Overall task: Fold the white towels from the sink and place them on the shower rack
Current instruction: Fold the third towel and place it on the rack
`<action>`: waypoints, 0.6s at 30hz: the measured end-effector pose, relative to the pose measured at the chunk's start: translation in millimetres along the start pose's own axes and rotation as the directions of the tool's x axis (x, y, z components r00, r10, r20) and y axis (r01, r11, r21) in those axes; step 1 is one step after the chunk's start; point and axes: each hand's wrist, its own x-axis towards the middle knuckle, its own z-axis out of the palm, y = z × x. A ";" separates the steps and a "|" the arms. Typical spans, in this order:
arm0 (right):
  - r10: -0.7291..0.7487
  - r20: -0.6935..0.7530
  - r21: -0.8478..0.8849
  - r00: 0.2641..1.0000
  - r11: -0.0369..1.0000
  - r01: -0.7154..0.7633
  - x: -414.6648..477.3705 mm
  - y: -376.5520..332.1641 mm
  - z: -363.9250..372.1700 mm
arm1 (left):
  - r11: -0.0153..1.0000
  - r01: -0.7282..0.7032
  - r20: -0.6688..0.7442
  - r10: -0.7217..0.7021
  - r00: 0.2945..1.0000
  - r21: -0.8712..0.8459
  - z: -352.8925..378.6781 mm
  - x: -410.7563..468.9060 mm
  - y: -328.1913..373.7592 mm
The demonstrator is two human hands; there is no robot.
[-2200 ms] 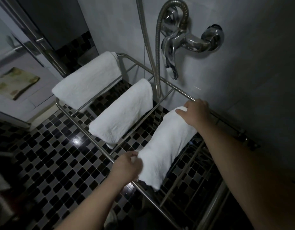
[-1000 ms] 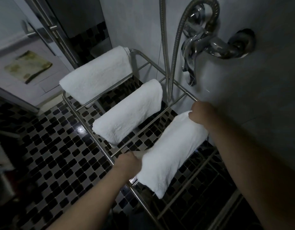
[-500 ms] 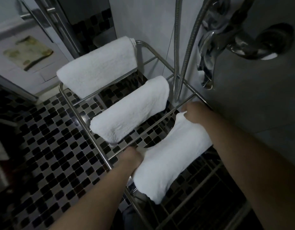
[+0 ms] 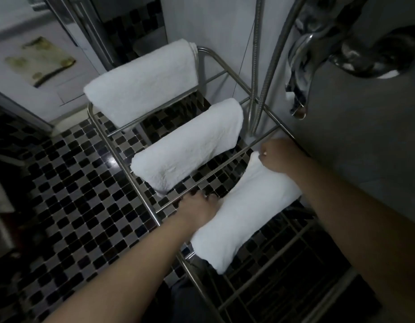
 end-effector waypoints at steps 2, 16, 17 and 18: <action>-0.063 -0.075 -0.008 0.995 0.998 0.062 -13.6 -8.0 2.5 | 0.995 -0.090 0.045 0.091 0.995 -0.041 6.0 -10.5 12.3; -0.387 -0.360 -0.186 0.849 0.921 0.341 -83.6 18.8 20.7 | 0.899 -0.305 -0.194 0.376 0.906 0.314 46.8 -47.1 -2.5; -0.381 -0.345 -0.171 0.858 0.924 0.342 -89.9 17.4 21.0 | 0.903 -0.291 -0.209 0.365 0.907 0.316 47.8 -50.9 -3.5; -0.398 -0.304 -0.144 0.866 0.917 0.371 -97.7 16.5 21.7 | 0.909 -0.279 -0.223 0.355 0.908 0.311 49.9 -53.8 -5.3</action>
